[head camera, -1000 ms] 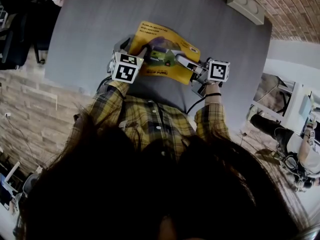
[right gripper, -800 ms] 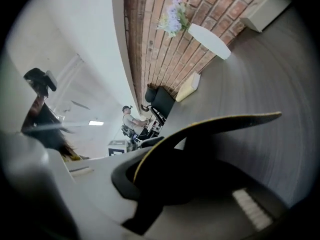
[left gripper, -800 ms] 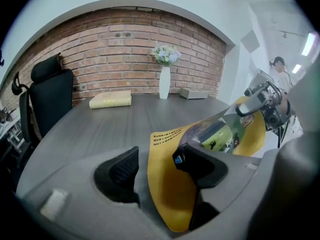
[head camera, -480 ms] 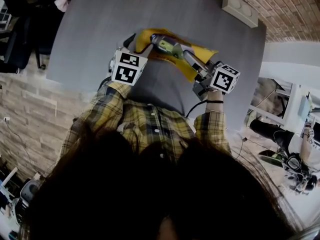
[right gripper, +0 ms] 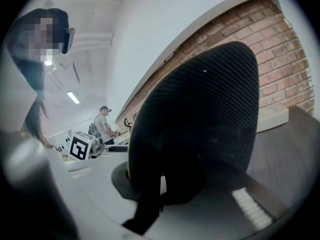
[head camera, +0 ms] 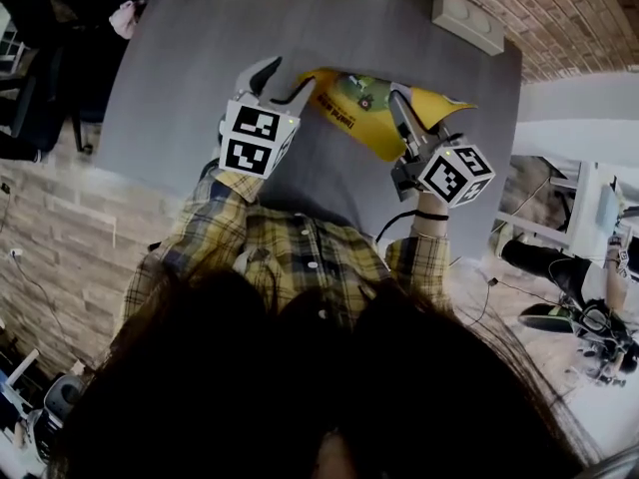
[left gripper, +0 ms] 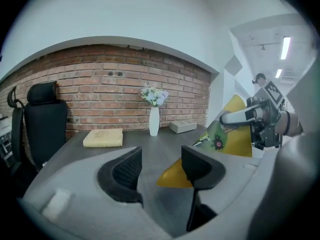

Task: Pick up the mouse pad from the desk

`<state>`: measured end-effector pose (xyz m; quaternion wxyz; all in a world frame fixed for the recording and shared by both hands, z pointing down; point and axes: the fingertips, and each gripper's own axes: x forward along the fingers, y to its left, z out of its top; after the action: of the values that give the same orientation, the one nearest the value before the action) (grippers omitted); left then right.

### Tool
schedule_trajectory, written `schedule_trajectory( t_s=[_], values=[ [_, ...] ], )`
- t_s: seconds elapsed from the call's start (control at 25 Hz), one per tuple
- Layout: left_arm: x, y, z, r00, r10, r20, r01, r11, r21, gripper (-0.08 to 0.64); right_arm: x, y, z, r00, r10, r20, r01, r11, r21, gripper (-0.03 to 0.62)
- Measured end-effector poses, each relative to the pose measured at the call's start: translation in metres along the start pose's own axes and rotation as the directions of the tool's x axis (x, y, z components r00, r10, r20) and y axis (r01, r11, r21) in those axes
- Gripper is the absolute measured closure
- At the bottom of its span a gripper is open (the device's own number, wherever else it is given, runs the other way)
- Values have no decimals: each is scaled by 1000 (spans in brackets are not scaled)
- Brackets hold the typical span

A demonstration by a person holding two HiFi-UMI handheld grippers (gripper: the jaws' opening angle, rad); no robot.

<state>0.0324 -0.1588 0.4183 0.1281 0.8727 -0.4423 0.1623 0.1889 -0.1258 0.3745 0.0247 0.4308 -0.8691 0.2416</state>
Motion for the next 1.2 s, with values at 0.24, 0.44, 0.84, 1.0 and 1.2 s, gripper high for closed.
schedule_trajectory(
  t_s=[0.24,0.44,0.84,1.0,1.2],
  values=[
    [-10,-9,36,996,-12,83,10,1000,27,352,-20,7,31,986,-146,80,160,962,-219,578],
    [-20,-14,55,990,-21,139,15,999,42,396,-30,17,45,964,-221,145,258,906,-334,578],
    [-37,-21,74,977,-3,214,-11,998,64,492,-41,25,60,933,-267,240,340,872,-353,578],
    [-40,-24,74,976,-6,219,-8,998,64,524,-45,23,60,928,-276,250,351,874,-335,578],
    [-42,-27,70,977,-12,212,-3,998,68,546,-47,20,56,925,-294,239,360,878,-314,578]
  ],
)
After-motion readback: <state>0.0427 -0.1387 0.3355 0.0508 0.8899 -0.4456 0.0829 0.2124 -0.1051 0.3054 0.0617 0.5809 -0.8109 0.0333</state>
